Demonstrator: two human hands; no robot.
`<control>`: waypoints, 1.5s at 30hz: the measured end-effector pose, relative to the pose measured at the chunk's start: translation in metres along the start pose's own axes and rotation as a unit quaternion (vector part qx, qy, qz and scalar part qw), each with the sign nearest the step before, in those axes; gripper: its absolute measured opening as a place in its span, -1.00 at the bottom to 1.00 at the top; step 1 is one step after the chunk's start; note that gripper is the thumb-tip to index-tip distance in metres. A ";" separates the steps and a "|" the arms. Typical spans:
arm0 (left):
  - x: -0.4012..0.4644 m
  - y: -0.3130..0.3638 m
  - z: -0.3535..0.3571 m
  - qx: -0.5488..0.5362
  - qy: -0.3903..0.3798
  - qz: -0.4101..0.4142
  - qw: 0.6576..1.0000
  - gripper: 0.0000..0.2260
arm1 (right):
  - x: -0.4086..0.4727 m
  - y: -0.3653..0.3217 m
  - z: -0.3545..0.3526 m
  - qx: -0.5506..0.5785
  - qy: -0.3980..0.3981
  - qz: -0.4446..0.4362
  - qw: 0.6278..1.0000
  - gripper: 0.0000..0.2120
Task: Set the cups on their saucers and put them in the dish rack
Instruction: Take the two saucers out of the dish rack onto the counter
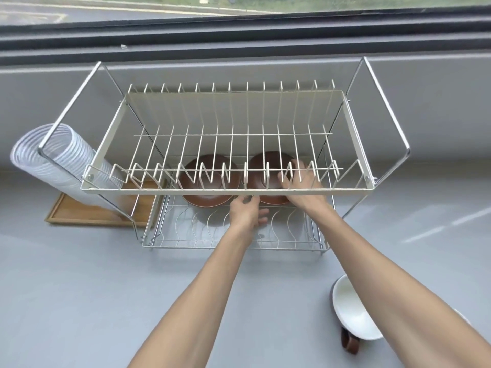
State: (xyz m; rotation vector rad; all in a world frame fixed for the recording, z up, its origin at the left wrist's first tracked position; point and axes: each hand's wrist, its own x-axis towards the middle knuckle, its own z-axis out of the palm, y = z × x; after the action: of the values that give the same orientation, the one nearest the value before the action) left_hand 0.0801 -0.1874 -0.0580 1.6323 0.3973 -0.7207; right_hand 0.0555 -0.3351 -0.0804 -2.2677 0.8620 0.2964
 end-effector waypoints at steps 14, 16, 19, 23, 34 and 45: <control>0.000 -0.005 0.000 -0.058 0.004 0.000 0.998 -0.61 | -0.028 -0.010 -0.011 0.052 0.109 -0.001 0.993 -0.48; -0.004 -0.009 -0.002 -0.050 0.000 0.008 0.999 -0.63 | -0.036 -0.008 -0.011 0.092 0.111 0.007 0.990 -0.46; -0.012 -0.015 -0.009 -0.037 -0.003 0.020 0.999 -0.65 | -0.054 -0.007 -0.010 0.131 0.120 0.000 0.984 -0.51; -0.030 -0.025 -0.022 -0.043 -0.014 0.027 0.999 -0.70 | -0.075 -0.007 -0.008 0.104 0.092 0.026 0.990 -0.54; -0.081 -0.049 -0.068 -0.052 -0.030 0.059 0.996 -0.76 | -0.143 -0.003 0.006 0.138 0.080 0.046 0.986 -0.35; -0.140 -0.089 -0.126 -0.035 -0.044 0.102 0.993 -0.83 | -0.219 0.012 0.044 0.188 0.060 0.018 0.980 -0.47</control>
State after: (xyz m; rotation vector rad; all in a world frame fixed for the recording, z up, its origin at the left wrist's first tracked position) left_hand -0.0507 -0.0281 -0.0268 1.5425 0.1873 -0.6151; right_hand -0.1160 -0.2021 -0.0263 -1.9328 0.9342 0.0073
